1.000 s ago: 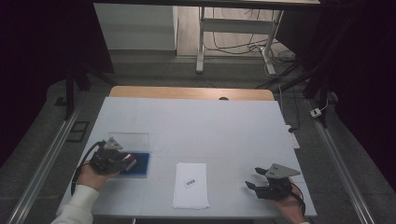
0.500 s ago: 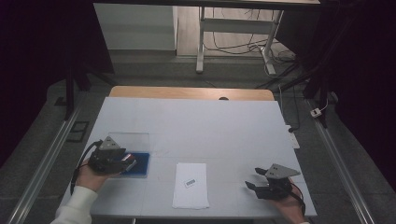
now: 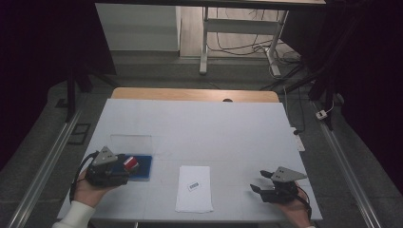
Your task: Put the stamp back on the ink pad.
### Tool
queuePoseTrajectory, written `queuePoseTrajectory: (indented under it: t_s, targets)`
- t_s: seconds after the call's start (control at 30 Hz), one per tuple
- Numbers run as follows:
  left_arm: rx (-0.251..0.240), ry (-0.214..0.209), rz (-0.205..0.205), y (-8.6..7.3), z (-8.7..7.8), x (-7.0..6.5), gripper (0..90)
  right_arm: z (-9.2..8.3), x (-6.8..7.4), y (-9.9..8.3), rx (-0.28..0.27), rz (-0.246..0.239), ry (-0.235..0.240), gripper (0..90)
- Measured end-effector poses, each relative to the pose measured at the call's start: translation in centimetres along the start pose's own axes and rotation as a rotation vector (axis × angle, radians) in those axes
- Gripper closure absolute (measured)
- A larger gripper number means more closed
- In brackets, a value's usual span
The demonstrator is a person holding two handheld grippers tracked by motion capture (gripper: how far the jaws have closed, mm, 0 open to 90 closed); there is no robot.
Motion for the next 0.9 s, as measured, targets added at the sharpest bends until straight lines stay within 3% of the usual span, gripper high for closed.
queuePoseTrajectory:
  t_s: [0.27,0.5,0.9]
  targets:
    - [-0.022,-0.036,0.026,-1.4,-0.5,-2.2,31.2,0.0,0.0,0.0,0.0,-0.005,0.0,32.4]
    - [-0.009,-0.077,0.049,-2.8,0.1,-3.9,32.0,0.0,0.0,-0.1,0.006,-0.001,-0.007,32.3]
    - [0.041,-0.102,0.044,-4.7,2.1,-4.3,32.3,-0.3,-0.2,-0.3,-0.006,0.0,-0.009,32.3]
Point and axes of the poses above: each handheld gripper's, and its own axes: z roughly forward along the jaws, y roughly out of its top, x roughly to its left, the point moved 4 cm from there along z, roughly forward along the jaws, and after that the axes turned 11 degrees about -y, right-handed, at the moved point
